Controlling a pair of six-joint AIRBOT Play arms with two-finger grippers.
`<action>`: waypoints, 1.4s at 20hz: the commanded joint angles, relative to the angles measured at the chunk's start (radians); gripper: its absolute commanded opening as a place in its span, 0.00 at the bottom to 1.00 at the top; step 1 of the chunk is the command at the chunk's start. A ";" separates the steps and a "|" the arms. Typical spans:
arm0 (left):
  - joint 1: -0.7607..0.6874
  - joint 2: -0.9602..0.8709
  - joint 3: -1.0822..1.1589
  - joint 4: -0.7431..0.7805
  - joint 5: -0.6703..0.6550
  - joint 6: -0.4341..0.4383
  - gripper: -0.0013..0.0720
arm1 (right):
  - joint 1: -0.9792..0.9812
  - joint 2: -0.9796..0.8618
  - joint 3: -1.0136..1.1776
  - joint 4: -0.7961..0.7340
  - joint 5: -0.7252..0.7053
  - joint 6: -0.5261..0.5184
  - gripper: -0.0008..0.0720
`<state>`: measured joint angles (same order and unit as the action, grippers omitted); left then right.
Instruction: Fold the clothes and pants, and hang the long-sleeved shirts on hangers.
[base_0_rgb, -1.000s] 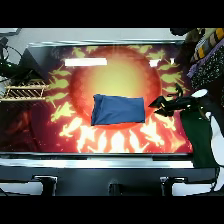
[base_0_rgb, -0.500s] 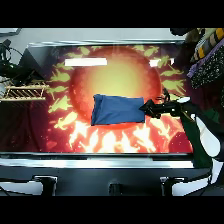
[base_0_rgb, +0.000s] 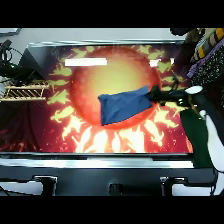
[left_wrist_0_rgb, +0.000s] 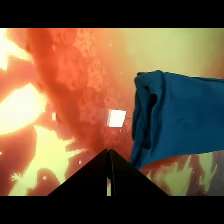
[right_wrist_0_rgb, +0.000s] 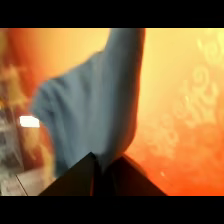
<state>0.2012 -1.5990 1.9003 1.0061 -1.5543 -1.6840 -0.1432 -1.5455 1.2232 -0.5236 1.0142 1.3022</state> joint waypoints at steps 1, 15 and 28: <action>0.001 0.000 0.000 0.000 -0.011 0.000 0.04 | -0.095 0.105 0.114 -0.065 0.039 0.162 0.05; 0.001 0.000 0.000 0.000 -0.080 0.000 0.04 | -0.557 0.232 0.287 -0.397 0.083 0.443 0.05; 0.001 0.000 0.000 0.000 -0.080 0.000 0.04 | -0.607 0.292 0.286 -0.995 0.347 0.680 0.05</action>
<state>0.2016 -1.5990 1.9003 1.0058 -1.6360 -1.6844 -0.7490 -1.2736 1.5089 -1.3525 1.2694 1.9388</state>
